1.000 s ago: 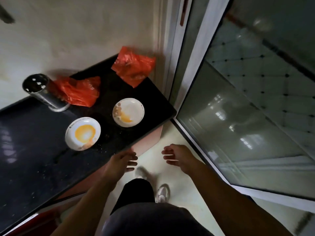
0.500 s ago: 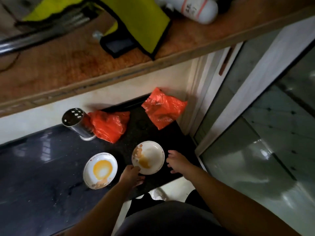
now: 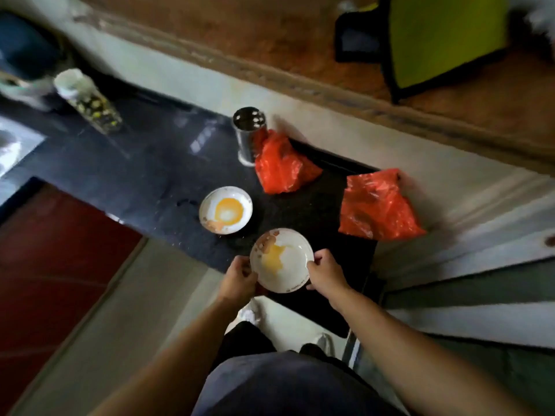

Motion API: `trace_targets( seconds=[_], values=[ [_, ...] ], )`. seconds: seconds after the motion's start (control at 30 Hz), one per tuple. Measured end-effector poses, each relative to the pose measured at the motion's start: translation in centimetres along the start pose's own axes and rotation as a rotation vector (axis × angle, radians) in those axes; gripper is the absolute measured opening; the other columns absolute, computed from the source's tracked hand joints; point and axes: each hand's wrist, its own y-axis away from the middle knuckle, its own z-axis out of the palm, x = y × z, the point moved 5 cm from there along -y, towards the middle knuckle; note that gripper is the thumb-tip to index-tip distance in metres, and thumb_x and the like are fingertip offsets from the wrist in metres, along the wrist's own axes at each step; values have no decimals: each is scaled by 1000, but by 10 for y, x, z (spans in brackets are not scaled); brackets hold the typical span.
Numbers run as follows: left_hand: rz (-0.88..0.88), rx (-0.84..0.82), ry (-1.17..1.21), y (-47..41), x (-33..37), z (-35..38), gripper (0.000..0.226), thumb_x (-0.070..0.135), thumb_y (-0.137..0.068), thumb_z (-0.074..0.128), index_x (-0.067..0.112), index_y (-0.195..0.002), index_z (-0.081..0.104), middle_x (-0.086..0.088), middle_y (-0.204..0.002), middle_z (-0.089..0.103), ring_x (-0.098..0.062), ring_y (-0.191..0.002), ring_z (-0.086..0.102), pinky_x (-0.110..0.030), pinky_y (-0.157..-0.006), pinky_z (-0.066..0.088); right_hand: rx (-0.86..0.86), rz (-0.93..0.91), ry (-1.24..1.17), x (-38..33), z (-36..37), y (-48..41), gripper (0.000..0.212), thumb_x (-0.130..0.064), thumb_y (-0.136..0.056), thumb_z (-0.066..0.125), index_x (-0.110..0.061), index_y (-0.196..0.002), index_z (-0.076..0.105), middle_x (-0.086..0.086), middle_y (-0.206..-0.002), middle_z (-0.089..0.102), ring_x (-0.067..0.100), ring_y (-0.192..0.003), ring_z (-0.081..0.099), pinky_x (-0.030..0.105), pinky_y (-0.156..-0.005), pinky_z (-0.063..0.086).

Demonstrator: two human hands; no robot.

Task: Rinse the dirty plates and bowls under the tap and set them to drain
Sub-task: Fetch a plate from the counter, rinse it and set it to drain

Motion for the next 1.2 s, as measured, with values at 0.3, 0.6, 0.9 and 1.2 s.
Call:
trace_targets(
  seconds=[0.3, 0.6, 0.9, 1.2],
  values=[
    [23, 396, 448, 88, -55, -110, 17, -1, -98, 53, 15, -104, 57, -16, -104, 70, -20, -61, 75, -40, -63, 64, -226, -392, 165, -87, 104, 50, 7, -22, -93, 58, -22, -100, 61, 0, -94, 70, 27, -84, 71, 50, -73, 63],
    [-25, 726, 684, 142, -146, -248, 22, -1, -99, 47, 17, -108, 56, 0, -70, 72, -19, -60, 73, -28, -53, 57, -541, -632, 306, -161, 282, 140, 6, -21, -94, 60, -25, -93, 57, -5, -88, 64, 7, -73, 61, 11, -43, 48],
    [-39, 745, 745, 127, -214, -403, 22, 3, -98, 49, 19, -112, 55, -2, -80, 76, -24, -70, 79, -34, -63, 57, -622, -568, 337, -228, 446, 198, 4, -17, -96, 60, -20, -98, 62, 11, -104, 68, 26, -83, 68, 28, -49, 58],
    [-111, 765, 847, 55, -244, -530, 26, 2, -95, 48, 20, -111, 57, 1, -73, 73, -20, -66, 71, -27, -53, 50, -598, -703, 558, -316, 584, 197, 7, -22, -93, 56, -18, -99, 58, -7, -87, 62, 17, -84, 58, 31, -71, 39]
  ],
)
